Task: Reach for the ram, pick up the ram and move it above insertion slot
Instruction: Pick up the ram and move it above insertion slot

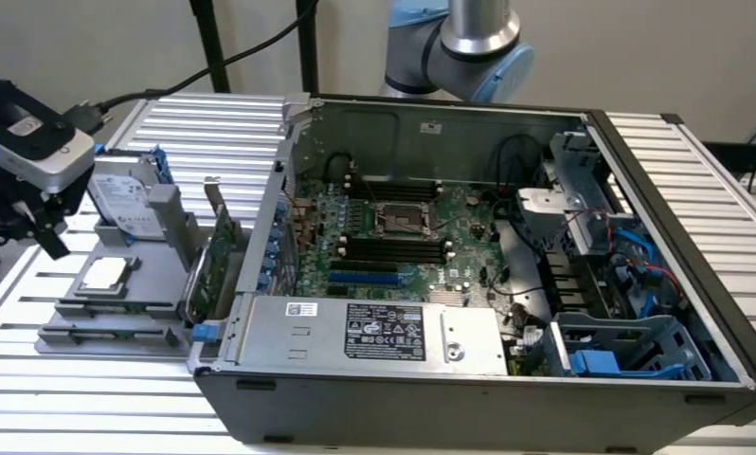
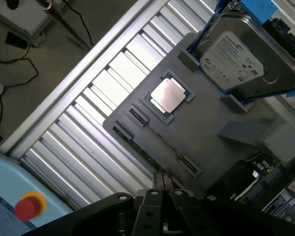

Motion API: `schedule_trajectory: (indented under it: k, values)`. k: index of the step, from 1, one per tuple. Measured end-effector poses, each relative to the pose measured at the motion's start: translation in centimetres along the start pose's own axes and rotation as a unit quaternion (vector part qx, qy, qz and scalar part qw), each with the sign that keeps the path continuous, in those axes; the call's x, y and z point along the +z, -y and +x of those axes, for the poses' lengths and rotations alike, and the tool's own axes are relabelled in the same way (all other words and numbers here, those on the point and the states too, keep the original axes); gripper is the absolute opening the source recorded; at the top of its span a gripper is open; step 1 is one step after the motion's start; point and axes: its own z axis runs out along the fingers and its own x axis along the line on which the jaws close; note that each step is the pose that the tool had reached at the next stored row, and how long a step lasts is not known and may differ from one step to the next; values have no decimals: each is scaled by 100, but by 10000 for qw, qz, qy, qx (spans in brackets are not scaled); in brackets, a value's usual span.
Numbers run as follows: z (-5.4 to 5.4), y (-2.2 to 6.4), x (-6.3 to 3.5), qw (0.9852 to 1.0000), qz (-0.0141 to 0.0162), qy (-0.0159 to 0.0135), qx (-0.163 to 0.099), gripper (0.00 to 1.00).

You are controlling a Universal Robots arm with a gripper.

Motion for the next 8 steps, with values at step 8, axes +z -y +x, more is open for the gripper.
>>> schedule_trajectory:
  k: [8]
  values:
    - [0,2,43,9974,-7,-27,-724,11]
